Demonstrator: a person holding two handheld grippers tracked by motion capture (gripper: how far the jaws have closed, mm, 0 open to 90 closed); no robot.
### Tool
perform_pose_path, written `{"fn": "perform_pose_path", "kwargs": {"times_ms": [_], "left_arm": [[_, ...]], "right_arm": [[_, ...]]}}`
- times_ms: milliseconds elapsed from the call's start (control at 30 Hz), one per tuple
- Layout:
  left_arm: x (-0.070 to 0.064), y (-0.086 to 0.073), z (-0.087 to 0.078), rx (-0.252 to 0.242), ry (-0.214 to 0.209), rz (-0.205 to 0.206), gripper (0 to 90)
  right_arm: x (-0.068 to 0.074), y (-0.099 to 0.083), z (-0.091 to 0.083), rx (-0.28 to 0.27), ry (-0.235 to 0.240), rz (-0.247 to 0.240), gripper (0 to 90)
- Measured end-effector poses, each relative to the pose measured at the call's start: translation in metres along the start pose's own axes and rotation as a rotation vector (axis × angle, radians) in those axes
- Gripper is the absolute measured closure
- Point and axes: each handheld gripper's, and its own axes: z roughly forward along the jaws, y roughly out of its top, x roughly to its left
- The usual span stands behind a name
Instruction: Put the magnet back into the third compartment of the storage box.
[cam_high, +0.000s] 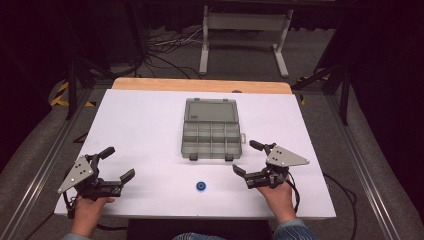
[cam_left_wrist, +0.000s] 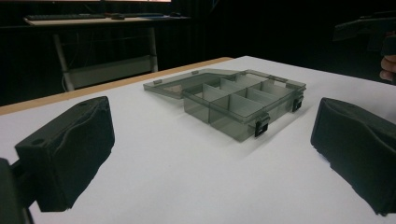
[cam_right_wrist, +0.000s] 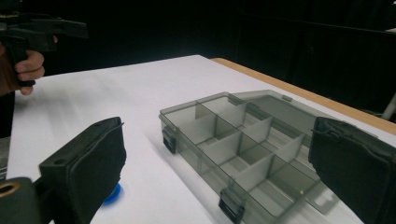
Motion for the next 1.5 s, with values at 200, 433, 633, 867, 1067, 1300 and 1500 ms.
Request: {"fn": "perform_pose_path", "kwargs": {"times_ms": [200, 433, 633, 867, 1067, 1300, 1500], "left_arm": [[0.0, 0.0, 0.0, 0.001, 0.0, -0.001, 0.3], [0.0, 0.0, 0.0, 0.0, -0.001, -0.001, 0.3], [0.0, 0.0, 0.0, 0.002, -0.003, 0.0, 0.3], [0.0, 0.0, 0.0, 0.002, -0.001, -0.002, 0.3], [0.001, 0.0, 0.0, 0.003, 0.0, -0.003, 0.3], [0.001, 0.0, 0.0, 0.006, -0.001, -0.002, 0.3], [0.0, 0.0, 0.0, 0.005, 0.0, -0.002, 0.3]], "right_arm": [[0.007, 0.007, 0.016, 0.018, 0.037, -0.003, 3.9], [0.017, 0.012, 0.034, 0.029, 0.093, -0.015, 2.9], [0.022, 0.016, 0.041, 0.09, 0.109, -0.032, 3.5], [0.028, 0.033, 0.045, 0.255, 0.134, -0.075, 11.6], [0.031, 0.044, 0.053, 0.405, 0.183, -0.098, 15.8], [0.036, 0.055, 0.061, 0.54, 0.205, -0.126, 16.6], [0.042, 0.059, 0.072, 0.657, 0.239, -0.117, 18.0]]}}
